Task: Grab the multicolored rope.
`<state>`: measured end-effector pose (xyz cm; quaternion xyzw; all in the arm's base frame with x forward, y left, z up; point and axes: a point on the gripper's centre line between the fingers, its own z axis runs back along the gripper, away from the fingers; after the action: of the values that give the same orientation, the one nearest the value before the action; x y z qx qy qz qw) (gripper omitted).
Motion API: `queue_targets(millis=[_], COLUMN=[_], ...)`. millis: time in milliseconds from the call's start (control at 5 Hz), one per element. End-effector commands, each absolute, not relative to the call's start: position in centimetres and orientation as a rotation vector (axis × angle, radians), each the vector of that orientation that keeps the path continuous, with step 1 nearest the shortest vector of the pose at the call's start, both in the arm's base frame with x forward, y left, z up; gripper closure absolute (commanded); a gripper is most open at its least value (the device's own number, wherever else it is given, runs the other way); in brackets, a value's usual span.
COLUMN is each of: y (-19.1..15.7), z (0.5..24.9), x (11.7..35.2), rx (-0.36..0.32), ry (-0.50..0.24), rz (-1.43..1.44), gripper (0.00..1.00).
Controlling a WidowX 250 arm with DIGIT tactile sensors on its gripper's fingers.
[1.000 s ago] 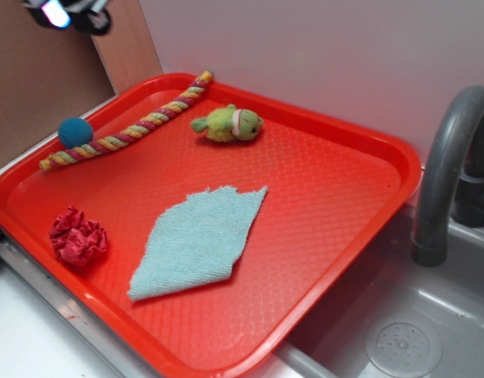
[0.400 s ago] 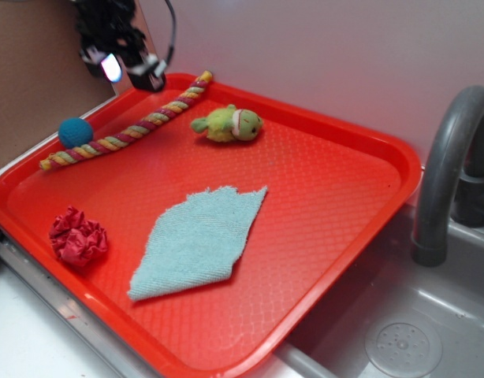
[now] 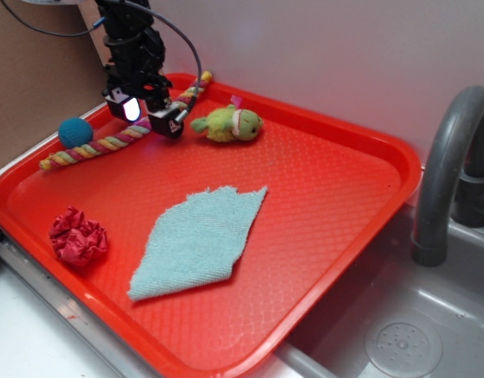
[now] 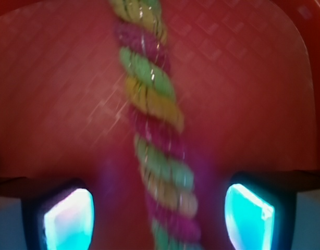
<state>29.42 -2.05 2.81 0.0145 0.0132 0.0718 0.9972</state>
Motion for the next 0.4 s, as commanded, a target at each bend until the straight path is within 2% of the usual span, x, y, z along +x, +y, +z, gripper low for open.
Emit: queue_targets(millis=[0,200], y=[-2.31,-2.73], z=[2.77,2.71], x=[30.15,30.02], rx=[0.047,0.053], ry=[0.013,0.018], rz=[0.115,0.086], gripper=[0.05,1.0])
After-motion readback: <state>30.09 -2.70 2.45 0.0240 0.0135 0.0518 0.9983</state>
